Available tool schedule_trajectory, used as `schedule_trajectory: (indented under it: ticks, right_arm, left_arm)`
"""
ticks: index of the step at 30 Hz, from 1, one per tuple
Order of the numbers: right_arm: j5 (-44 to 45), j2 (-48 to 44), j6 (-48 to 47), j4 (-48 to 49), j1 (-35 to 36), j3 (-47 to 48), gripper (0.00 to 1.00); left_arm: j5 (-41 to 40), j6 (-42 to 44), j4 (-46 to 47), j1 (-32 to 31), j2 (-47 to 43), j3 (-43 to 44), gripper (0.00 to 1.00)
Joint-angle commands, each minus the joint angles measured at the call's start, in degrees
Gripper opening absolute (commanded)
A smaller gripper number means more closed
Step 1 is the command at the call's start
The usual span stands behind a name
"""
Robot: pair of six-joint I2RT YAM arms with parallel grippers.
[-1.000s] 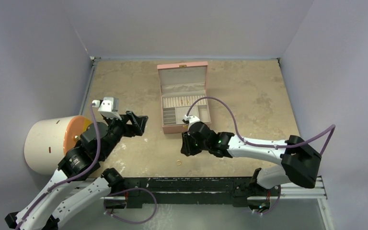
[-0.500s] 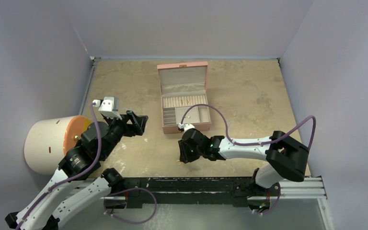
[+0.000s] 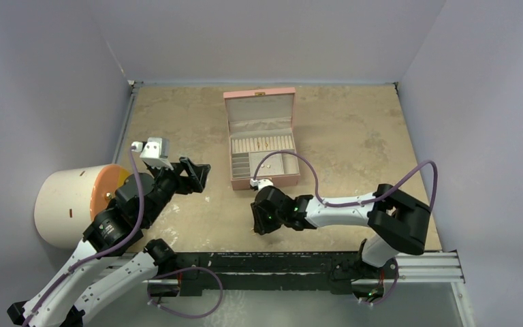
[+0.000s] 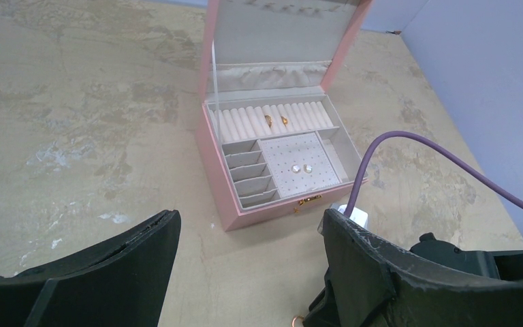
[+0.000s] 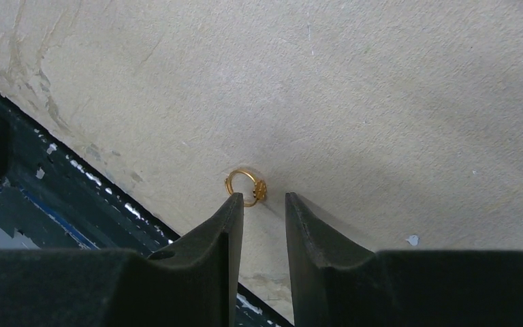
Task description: Organize the mixed jewelry
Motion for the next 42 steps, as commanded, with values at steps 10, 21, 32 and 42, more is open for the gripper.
schedule_trajectory:
  ticks: [10, 21, 32, 42]
  right_arm:
    - [6.20, 2.99, 0.04, -3.43, 2.58, 4.25, 0.24]
    - [9.96, 3.55, 0.62, -6.46, 3.58, 4.97, 0.00]
    - [14.48, -6.85, 1.07, -7.46, 3.63, 4.25, 0.00]
    - [23.40, -18.95, -1.75, -6.61, 3.63, 3.27, 0.00]
  left_arm:
    - [-0.24, 0.61, 1.12, 0.32, -0.11, -0.05, 0.76]
    - [-0.11, 0.47, 1.12, 0.31, -0.22, -0.09, 0.76]
    - [6.27, -2.12, 2.87, 0.25, 1.60, -1.01, 0.77]
    - [26.11, -12.52, 15.37, 0.28, 5.11, -9.49, 0.76]
